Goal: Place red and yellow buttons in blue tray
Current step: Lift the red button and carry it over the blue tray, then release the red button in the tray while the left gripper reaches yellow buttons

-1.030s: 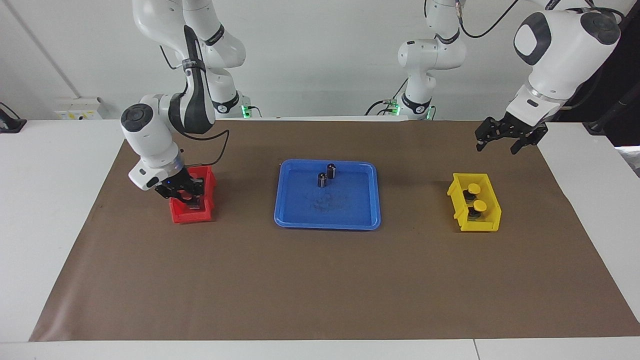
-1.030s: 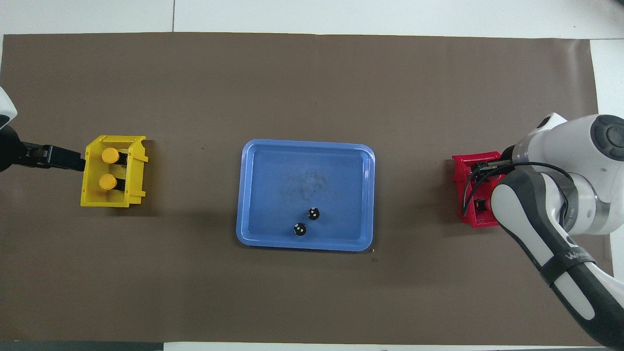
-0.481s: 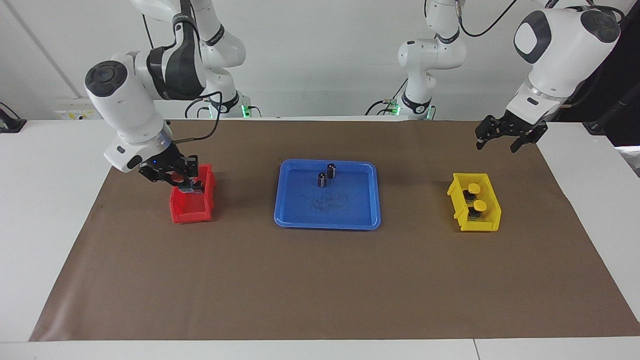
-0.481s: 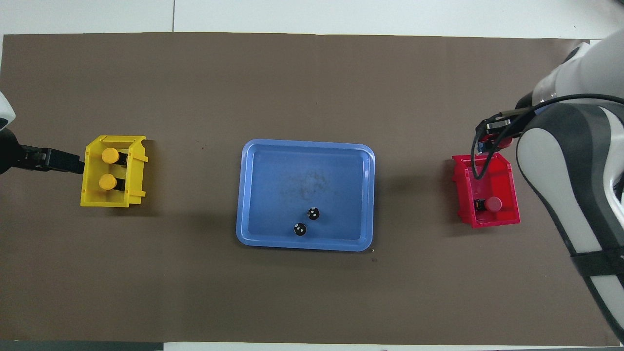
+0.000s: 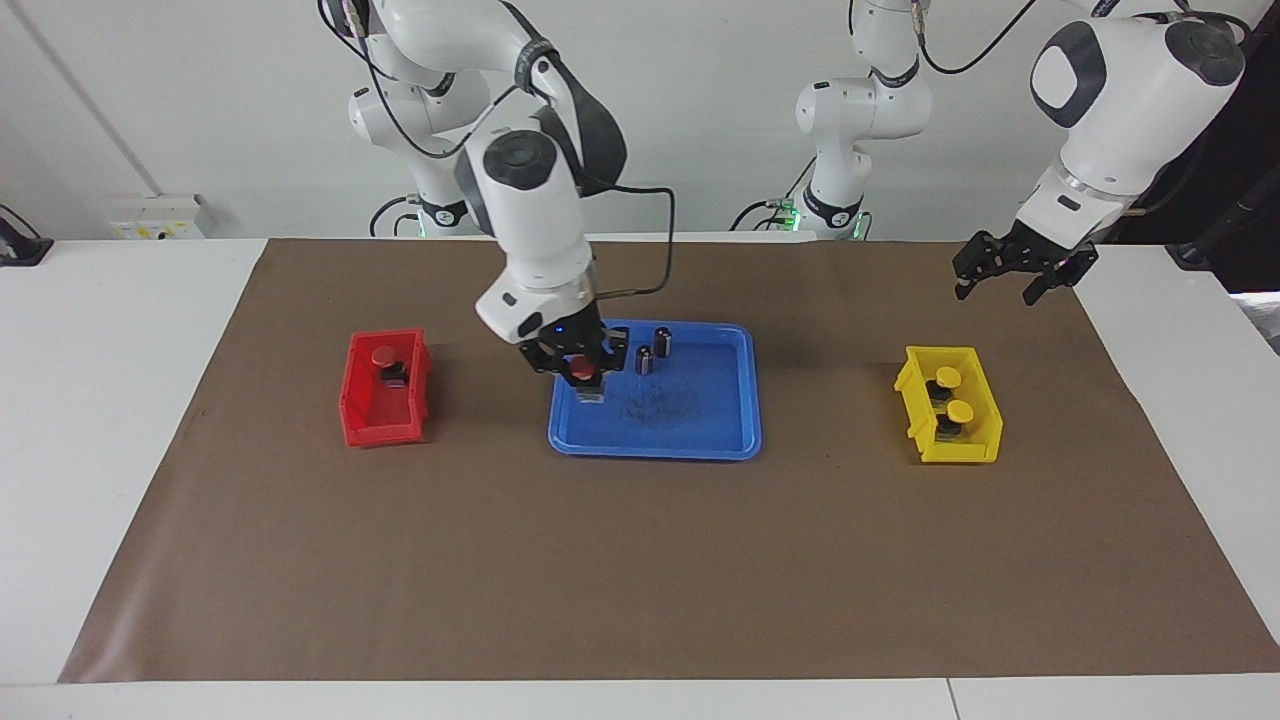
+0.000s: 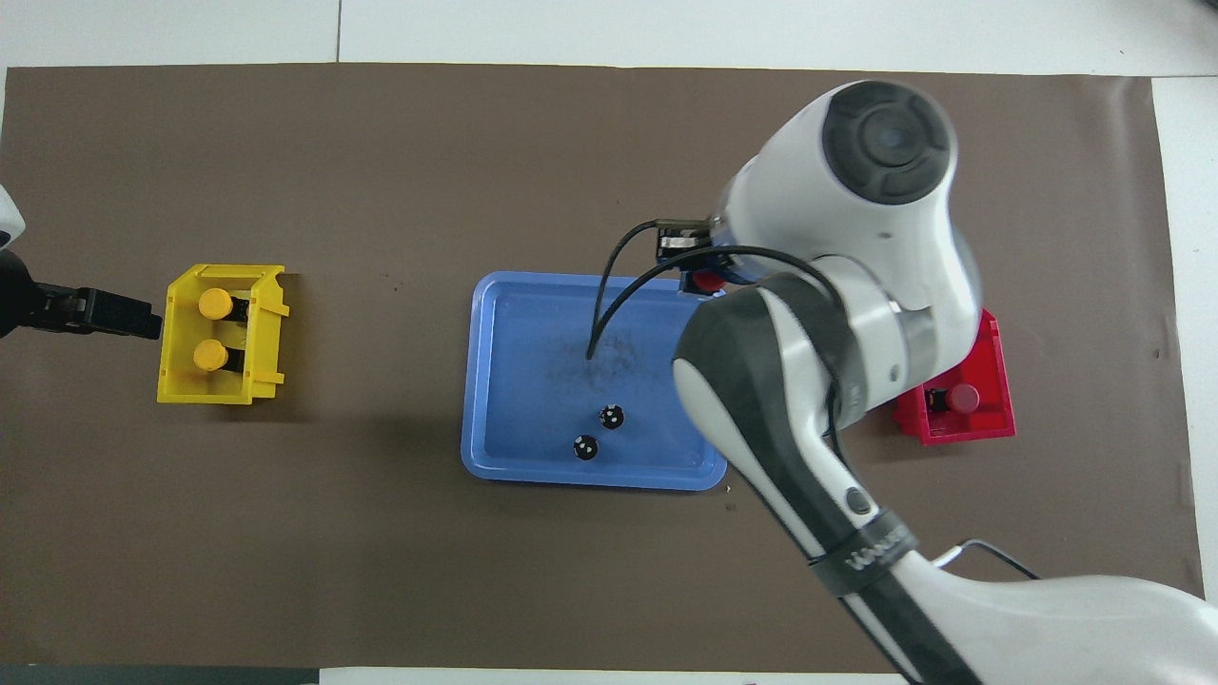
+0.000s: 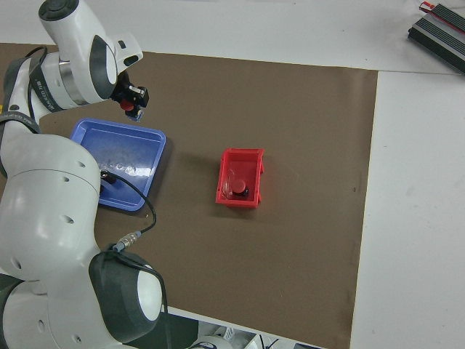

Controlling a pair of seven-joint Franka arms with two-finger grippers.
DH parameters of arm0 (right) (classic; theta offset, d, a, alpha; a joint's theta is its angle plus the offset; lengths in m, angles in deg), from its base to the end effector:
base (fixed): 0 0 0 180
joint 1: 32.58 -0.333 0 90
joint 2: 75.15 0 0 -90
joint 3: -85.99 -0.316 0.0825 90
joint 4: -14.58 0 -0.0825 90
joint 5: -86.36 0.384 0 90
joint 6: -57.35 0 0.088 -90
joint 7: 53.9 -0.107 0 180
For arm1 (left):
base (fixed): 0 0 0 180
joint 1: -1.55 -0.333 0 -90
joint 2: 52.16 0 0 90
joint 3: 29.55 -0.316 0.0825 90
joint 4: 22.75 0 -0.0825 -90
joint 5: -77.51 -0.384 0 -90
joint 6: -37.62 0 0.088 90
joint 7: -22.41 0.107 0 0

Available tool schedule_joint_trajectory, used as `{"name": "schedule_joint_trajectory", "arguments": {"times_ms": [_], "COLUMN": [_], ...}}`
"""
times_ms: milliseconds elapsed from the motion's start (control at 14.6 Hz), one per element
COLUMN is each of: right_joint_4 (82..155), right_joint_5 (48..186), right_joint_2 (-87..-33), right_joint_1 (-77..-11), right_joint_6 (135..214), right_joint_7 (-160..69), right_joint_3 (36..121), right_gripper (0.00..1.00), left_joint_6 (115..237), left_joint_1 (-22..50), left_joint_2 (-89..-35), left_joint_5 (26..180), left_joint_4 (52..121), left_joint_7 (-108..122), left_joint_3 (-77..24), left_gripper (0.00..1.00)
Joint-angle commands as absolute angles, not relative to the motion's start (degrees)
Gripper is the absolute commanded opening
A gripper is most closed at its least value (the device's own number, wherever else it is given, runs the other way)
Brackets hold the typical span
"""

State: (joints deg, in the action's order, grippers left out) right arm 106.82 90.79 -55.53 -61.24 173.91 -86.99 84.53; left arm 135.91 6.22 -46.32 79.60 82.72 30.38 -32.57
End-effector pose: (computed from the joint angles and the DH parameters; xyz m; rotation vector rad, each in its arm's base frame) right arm 0.5761 0.3371 0.4374 -3.0282 0.1294 -0.0431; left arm 0.5275 -0.0175 0.5638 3.0886 -0.2516 -0.0329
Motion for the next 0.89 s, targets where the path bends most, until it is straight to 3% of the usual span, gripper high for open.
{"name": "schedule_joint_trajectory", "arguments": {"times_ms": [0, 343, 549, 687, 755, 824], "right_joint_4": [111.06, 115.3, 117.41, 117.76, 117.94, 117.68], "right_joint_5": [90.06, 88.3, 88.3, 88.3, 88.3, 88.3], "right_joint_2": [-55.02, -53.27, -52.65, -52.65, -52.65, -52.65], "right_joint_1": [-62.97, -64.48, -65.36, -65.8, -65.8, -65.8], "right_joint_6": [178.53, 184.95, 187.61, 187.52, 187.52, 187.43], "right_joint_7": [-86.86, -87.56, -87.65, -87.65, -87.65, -87.73], "right_joint_3": [85.02, 84.94, 84.94, 84.94, 85.02, 85.02], "right_gripper": [0.14, 0.19, 0.21, 0.26, 0.43, 0.66], "left_joint_6": [136.06, 138.24, 148.14, 153.96, 156.33, 157.92], "left_joint_1": [5.86, 3.4, 3.31, 3.92, 4.01, 3.92], "left_joint_2": [-44.87, -44.87, -47.75, -53.1, -55.13, -56.46], "left_joint_5": [79.79, 79.79, 79.79, 79.88, 79.88, 79.97], "left_joint_4": [84.21, 84.74, 88.5, 88.17, 87.82, 87.9], "left_joint_7": [29.71, 30.93, 30.41, 30.06, 30.06, 30.06], "left_joint_3": [-32.54, -32.63, -32.54, -32.54, -32.45, -32.54], "left_gripper": [1.0, 1.0, 0.86, 0.79, 0.75, 0.73]}}
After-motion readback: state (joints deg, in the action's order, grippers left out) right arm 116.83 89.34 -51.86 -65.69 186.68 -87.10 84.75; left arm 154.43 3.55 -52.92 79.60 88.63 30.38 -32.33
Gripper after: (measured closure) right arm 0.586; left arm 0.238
